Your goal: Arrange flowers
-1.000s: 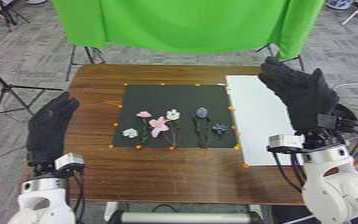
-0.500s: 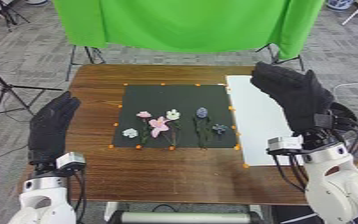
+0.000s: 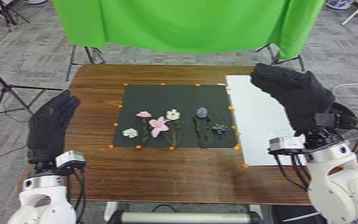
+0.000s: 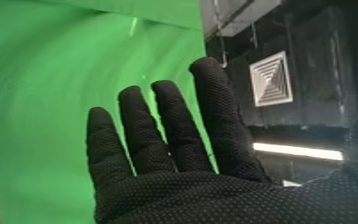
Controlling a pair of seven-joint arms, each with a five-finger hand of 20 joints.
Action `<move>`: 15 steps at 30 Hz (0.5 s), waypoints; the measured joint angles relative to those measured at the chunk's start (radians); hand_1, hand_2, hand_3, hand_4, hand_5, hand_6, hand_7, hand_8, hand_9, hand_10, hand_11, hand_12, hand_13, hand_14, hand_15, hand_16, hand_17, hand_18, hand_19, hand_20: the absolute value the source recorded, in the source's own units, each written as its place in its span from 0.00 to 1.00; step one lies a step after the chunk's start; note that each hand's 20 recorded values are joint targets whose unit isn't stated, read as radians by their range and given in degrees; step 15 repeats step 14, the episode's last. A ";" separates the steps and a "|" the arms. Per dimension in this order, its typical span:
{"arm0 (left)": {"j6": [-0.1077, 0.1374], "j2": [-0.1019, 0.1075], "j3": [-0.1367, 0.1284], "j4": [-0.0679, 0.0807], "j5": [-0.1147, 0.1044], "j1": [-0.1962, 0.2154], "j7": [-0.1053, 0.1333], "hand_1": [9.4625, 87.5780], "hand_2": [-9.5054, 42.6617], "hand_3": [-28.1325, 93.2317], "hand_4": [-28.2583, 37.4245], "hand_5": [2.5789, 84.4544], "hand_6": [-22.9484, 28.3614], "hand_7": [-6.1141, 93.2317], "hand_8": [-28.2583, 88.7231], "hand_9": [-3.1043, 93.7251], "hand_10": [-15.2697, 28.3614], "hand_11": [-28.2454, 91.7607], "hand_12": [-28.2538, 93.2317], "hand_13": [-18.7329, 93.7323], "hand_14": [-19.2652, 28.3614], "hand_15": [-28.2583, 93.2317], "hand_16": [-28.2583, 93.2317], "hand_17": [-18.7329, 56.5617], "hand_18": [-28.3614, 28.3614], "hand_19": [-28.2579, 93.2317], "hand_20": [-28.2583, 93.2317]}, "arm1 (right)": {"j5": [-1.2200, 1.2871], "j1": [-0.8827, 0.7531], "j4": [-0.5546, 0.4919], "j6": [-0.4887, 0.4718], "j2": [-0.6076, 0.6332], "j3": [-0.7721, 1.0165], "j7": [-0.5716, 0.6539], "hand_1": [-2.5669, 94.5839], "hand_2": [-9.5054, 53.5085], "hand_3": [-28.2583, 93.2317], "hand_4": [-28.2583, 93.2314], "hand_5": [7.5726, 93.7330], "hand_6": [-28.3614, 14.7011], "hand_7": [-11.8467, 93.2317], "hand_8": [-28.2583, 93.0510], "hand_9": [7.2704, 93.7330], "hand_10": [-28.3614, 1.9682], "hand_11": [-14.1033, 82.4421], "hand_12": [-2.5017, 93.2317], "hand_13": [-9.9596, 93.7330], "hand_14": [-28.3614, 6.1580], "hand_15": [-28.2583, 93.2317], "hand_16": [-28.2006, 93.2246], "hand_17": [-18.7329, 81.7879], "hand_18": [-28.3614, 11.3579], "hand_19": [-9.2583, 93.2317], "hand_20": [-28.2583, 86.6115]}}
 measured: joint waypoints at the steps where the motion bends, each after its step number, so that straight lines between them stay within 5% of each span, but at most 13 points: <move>1: 0.001 0.000 0.001 0.000 -0.004 0.000 0.000 0.30 0.00 0.82 0.11 0.62 0.45 0.23 0.17 0.52 0.64 0.39 0.32 0.48 0.71 0.39 0.23 0.40 0.70 0.35 0.42 | -0.010 0.000 0.000 -0.004 0.000 0.000 0.002 0.12 0.01 0.87 0.08 0.54 0.63 0.21 0.17 0.43 0.47 0.20 0.14 0.39 0.35 0.30 0.37 0.32 0.29 0.17 0.46; 15: -0.007 -0.007 0.008 0.005 -0.005 -0.010 -0.010 0.30 0.00 0.81 0.13 0.62 0.44 0.25 0.16 0.53 0.62 0.40 0.32 0.49 0.72 0.40 0.23 0.31 0.72 0.31 0.40 | -0.023 0.000 0.001 -0.027 -0.001 0.001 0.009 0.12 0.00 0.86 0.08 0.54 0.64 0.22 0.16 0.43 0.47 0.20 0.15 0.40 0.35 0.30 0.38 0.32 0.29 0.18 0.46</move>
